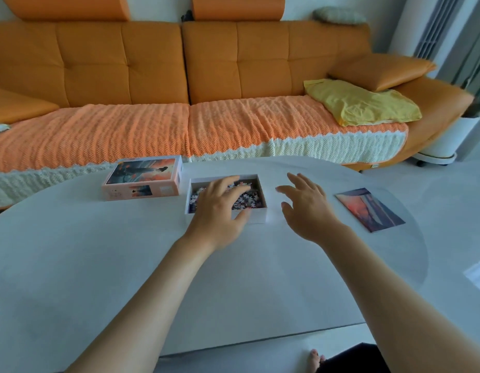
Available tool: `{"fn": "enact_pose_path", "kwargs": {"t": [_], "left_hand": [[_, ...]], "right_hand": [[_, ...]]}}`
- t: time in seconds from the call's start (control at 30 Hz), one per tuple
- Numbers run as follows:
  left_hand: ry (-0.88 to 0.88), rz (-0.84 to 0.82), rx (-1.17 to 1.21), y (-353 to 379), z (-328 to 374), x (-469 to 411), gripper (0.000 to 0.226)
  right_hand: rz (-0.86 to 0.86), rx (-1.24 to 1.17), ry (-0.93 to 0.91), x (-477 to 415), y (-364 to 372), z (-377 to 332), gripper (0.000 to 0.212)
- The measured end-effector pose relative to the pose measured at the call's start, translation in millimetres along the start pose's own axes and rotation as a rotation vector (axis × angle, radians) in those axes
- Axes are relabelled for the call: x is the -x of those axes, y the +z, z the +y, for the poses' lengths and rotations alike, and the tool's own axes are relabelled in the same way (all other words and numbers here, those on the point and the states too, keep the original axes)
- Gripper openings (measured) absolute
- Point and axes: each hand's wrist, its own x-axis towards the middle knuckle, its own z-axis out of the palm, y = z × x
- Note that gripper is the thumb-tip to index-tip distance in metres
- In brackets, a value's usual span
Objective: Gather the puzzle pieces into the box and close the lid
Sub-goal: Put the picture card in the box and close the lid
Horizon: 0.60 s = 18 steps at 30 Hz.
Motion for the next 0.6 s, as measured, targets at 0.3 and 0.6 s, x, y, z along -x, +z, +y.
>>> {"fn": "enact_pose_path", "kwargs": {"t": [0.3,0.6], "left_hand": [[0.151,-0.222,0.096,88,99,-49,0.044],[0.096,-0.413,0.030,117,109,-56,0.065]], "right_hand": [[-0.207,0.152,0.467,43,0,114,0.065],[-0.068,-0.207,0.140,47,-5,117,0.031]]}}
